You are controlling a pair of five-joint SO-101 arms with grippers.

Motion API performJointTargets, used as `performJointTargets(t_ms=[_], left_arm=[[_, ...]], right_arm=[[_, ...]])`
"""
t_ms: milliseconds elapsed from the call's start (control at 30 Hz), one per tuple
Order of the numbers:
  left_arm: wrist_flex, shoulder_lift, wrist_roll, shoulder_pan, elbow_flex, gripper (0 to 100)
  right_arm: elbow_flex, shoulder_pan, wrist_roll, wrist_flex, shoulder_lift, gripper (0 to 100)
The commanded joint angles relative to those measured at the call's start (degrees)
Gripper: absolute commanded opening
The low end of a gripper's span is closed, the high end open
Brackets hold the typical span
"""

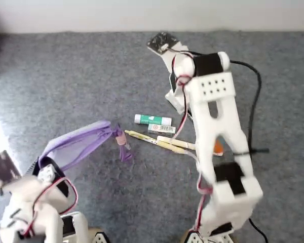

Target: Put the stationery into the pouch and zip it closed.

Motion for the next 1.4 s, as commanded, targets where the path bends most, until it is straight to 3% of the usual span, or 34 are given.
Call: performJointTargets(t_ms=[0,367,533,1000,1367], left_arm=[[-0.35,8.88,0.88,-0.09,-4.35,1],[-0.18,10.55,4.66,0.00,-4.53,1],[0.00,10.55,4.66,0.00,-4.53,1],[-0.09,10.37,4.75,0.00,-1.10,1],[-0.26,10.37,4.75,0.00,-1.27,1]], right_arm=[[0.35,-3.82,-11.16,2.33,-13.49,0.8],[0.26,-22.64,-34.37,2.07,-36.00,0.8],[0.62,-29.23,-40.79,-4.88,-43.03,0.8],[18.99,-39.69,-39.91,-41.71,-41.63,0.9],[42.64,-43.74,-26.81,-73.54,-41.80,0.9]])
